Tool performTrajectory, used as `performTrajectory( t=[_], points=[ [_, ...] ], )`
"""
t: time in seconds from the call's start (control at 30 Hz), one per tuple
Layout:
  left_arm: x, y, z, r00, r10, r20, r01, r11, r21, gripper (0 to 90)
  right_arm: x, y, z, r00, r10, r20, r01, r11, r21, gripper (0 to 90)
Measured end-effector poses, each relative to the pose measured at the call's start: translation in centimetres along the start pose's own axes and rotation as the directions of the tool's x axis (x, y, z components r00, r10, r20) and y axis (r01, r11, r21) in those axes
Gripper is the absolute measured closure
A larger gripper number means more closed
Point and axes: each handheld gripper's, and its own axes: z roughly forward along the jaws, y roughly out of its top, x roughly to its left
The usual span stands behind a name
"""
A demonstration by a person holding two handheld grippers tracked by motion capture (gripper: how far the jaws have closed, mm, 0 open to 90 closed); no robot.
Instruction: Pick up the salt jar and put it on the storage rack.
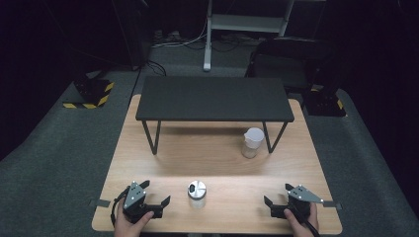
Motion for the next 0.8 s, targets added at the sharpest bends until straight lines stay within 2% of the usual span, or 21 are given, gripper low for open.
performTrajectory(
  t=[0.33,0.57,0.8],
  points=[
    [0.00,-0.12,-0.04,0.9998,0.019,0.007,-0.019,0.9998,-0.010,0.7,-0.11,0.04,0.03,1.0000,-0.002,-0.006,0.002,1.000,0.002,0.5],
    [-0.22,-0.08,-0.20,0.9980,0.041,0.047,-0.039,0.9981,-0.047,0.6,-0.11,0.00,0.01,1.0000,-0.001,-0.006,0.001,1.000,0.000,0.6],
    [-0.49,-0.01,-0.14,0.9917,0.066,0.110,-0.055,0.9941,-0.093,0.6,-0.02,0.02,0.01,0.9999,-0.010,-0.005,0.010,1.000,0.001,0.5]
  ],
)
